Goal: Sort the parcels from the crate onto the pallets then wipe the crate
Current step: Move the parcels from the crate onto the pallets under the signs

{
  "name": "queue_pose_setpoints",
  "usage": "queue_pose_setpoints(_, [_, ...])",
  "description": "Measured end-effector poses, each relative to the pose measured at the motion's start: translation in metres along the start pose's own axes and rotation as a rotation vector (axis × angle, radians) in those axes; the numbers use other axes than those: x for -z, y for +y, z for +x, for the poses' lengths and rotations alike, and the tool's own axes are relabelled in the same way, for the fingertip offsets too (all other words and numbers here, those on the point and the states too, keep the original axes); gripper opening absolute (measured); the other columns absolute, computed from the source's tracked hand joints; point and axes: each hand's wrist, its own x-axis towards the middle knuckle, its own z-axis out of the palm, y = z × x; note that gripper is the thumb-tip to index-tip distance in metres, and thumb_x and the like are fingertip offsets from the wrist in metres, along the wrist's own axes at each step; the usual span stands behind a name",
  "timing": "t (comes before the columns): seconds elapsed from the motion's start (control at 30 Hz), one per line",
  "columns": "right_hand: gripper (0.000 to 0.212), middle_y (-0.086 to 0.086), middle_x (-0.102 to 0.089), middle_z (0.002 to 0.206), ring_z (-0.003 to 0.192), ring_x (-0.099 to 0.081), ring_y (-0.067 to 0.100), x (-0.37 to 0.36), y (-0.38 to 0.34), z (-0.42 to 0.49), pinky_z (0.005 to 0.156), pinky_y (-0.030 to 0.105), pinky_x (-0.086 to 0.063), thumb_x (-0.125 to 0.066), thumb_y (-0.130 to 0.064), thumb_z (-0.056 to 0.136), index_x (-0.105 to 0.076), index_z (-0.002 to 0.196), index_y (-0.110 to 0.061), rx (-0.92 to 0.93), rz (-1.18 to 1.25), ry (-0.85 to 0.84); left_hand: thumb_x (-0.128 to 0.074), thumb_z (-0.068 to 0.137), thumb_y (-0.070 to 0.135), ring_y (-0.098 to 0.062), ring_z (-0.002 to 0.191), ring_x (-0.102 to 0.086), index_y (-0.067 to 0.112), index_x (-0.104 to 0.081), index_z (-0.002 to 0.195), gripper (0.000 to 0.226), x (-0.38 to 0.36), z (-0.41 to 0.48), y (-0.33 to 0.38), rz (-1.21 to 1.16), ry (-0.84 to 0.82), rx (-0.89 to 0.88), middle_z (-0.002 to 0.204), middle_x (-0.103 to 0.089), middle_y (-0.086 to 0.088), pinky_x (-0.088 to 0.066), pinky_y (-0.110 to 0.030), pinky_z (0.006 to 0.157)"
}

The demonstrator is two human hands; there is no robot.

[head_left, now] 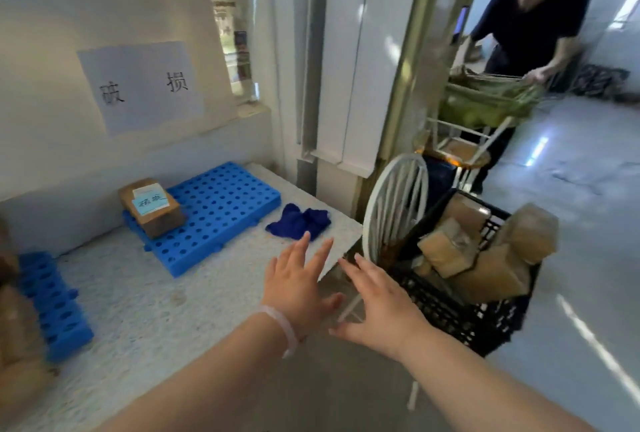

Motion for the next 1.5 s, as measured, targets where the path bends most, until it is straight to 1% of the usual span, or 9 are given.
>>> queue_pose_setpoints(0.17, [0.108, -0.007, 0.006, 0.164, 0.151, 0.001, 0.016, 0.022, 0.083, -0.05, 0.121, 0.039, -0.012, -0.068, -0.067, 0.075, 0.0, 0.155, -0.041, -0.223, 0.04, 0.048, -0.059, 0.084, 0.06, -0.021, 0.151, -0.001, 0.049, 0.007, 0.151, 0.095, -0.04, 0.018, 0.086, -0.054, -0.098, -0.126, 0.164, 0.004, 0.004, -0.009, -0.046, 0.122])
queue_pose_setpoints(0.3, [0.105, -0.008, 0.004, 0.164, 0.151, 0.0, 0.016, 0.031, 0.127, -0.069, 0.121, 0.044, -0.017, -0.066, -0.068, 0.077, 0.001, 0.154, -0.043, -0.337, 0.112, 0.113, -0.058, 0.083, 0.063, -0.02, 0.15, -0.001, 0.05, 0.007, 0.15, 0.095, -0.058, 0.031, 0.133, -0.044, -0.133, -0.249, 0.164, 0.003, 0.004, -0.011, -0.047, 0.121])
queue_pose_setpoints(0.57, [0.105, -0.007, 0.004, 0.165, 0.151, -0.004, 0.019, 0.032, 0.181, -0.074, 0.12, 0.042, -0.018, -0.063, -0.069, 0.078, 0.001, 0.156, -0.038, -0.507, 0.207, 0.106, -0.054, 0.086, 0.065, -0.021, 0.151, -0.002, 0.048, 0.005, 0.152, 0.09, -0.089, 0.081, 0.177, -0.066, -0.224, -0.32, 0.164, 0.002, 0.005, -0.012, -0.042, 0.121])
queue_pose_setpoints(0.83, [0.1, -0.012, 0.003, 0.164, 0.151, -0.007, 0.016, 0.059, 0.247, -0.019, 0.119, 0.038, -0.019, -0.063, -0.065, 0.081, 0.001, 0.155, -0.04, -0.68, 0.287, 0.165, -0.053, 0.085, 0.067, -0.021, 0.15, -0.009, 0.048, 0.005, 0.151, 0.09, -0.126, 0.182, 0.213, -0.068, -0.314, -0.385, 0.164, -0.003, 0.005, -0.02, -0.044, 0.12])
queue_pose_setpoints(0.93, [0.099, -0.013, 0.0, 0.164, 0.15, -0.008, 0.015, 0.062, 0.271, 0.017, 0.119, 0.039, -0.021, -0.064, -0.063, 0.082, 0.0, 0.155, -0.04, -0.737, 0.341, 0.174, -0.054, 0.087, 0.064, -0.023, 0.15, -0.009, 0.049, 0.004, 0.151, 0.088, -0.143, 0.228, 0.214, -0.104, -0.381, -0.36, 0.164, -0.002, 0.005, -0.02, -0.045, 0.12])
queue_pose_setpoints(1.1, [0.093, -0.012, -0.001, 0.164, 0.151, -0.008, 0.016, 0.05, 0.307, 0.074, 0.121, 0.04, -0.019, -0.059, -0.062, 0.086, 0.0, 0.155, -0.04, -0.833, 0.46, 0.083, -0.052, 0.09, 0.06, -0.026, 0.15, -0.007, 0.045, 0.003, 0.152, 0.084, -0.167, 0.303, 0.206, -0.158, -0.489, -0.263, 0.164, 0.003, 0.005, -0.016, -0.044, 0.121])
queue_pose_setpoints(1.27, [0.086, -0.01, -0.008, 0.163, 0.15, -0.012, 0.017, 0.042, 0.347, 0.127, 0.12, 0.045, -0.022, -0.055, -0.061, 0.089, -0.004, 0.155, -0.039, -0.939, 0.584, 0.111, -0.043, 0.093, 0.062, -0.024, 0.151, -0.002, 0.039, -0.004, 0.155, 0.078, -0.215, 0.373, 0.202, -0.148, -0.598, -0.216, 0.164, 0.003, 0.004, -0.013, -0.046, 0.122])
queue_pose_setpoints(1.37, [0.082, -0.009, -0.007, 0.164, 0.15, -0.01, 0.017, 0.035, 0.365, 0.153, 0.12, 0.043, -0.02, -0.052, -0.061, 0.091, -0.006, 0.155, -0.039, -0.98, 0.635, 0.112, -0.041, 0.097, 0.057, -0.023, 0.15, -0.007, 0.039, -0.003, 0.155, 0.071, -0.235, 0.394, 0.205, -0.264, -0.675, -0.031, 0.163, -0.004, 0.006, -0.013, -0.043, 0.12])
queue_pose_setpoints(1.5, [0.077, -0.009, -0.007, 0.164, 0.15, -0.009, 0.016, 0.027, 0.381, 0.181, 0.12, 0.042, -0.019, -0.048, -0.061, 0.093, -0.007, 0.155, -0.039, -1.02, 0.644, 0.107, -0.035, 0.1, 0.053, -0.022, 0.148, -0.015, 0.034, -0.011, 0.155, 0.063, -0.256, 0.415, 0.206, -0.279, -0.661, -0.007, 0.162, -0.015, 0.002, -0.016, -0.042, 0.121])
